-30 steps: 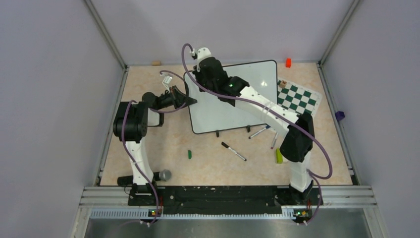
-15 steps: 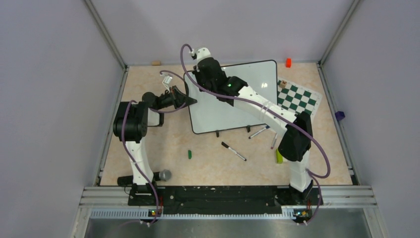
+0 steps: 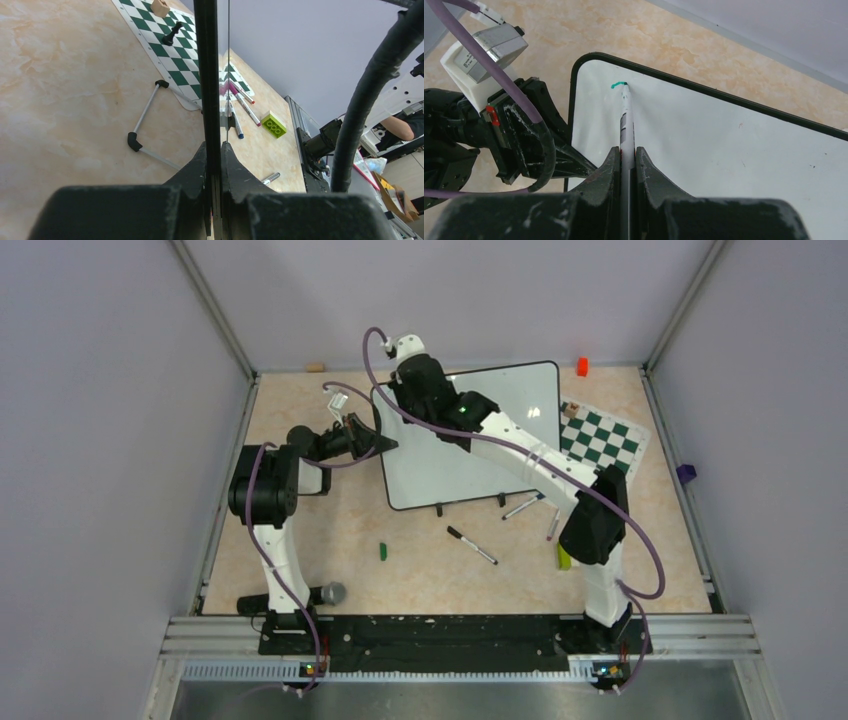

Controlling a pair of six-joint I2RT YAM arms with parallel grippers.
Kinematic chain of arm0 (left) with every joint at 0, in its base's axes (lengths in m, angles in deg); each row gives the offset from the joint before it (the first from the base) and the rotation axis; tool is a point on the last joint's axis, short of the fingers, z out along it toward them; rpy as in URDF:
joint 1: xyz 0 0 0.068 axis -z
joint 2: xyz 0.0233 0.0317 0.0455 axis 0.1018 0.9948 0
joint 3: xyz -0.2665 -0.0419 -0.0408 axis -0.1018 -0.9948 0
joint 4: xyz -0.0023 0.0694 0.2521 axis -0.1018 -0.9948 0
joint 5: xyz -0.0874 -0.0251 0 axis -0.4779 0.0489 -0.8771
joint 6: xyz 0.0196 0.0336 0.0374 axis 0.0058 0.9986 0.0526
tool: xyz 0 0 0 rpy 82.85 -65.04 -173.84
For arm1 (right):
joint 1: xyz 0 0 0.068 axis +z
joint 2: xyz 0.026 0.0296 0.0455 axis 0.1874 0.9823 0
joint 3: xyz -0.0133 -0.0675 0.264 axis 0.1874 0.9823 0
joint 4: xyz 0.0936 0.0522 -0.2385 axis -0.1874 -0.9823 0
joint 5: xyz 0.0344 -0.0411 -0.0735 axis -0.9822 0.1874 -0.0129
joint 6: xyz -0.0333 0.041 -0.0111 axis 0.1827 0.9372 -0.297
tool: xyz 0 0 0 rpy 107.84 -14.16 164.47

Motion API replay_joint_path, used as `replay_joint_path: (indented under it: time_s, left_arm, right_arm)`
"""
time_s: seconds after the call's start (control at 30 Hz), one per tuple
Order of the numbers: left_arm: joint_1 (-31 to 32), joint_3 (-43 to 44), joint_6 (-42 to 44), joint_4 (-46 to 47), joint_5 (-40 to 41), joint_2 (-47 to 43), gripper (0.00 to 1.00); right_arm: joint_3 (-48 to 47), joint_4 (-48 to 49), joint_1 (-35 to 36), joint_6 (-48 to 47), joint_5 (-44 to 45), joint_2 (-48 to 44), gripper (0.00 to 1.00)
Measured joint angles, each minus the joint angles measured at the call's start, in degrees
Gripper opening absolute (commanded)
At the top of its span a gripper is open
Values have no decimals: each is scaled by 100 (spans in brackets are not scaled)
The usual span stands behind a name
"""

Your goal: Write a sentence on the whiteboard

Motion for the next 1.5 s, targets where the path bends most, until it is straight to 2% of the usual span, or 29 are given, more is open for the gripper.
replay_joint_path:
  time_s: [0.53, 1.5]
  left_arm:
    - [0, 0, 0, -17, 2, 0, 0]
    - [4, 0, 11, -11, -4, 0, 0]
  right_arm:
    - [-85, -138, 0, 13, 199, 24, 0]
    - [-85, -192, -28, 9, -68, -179, 0]
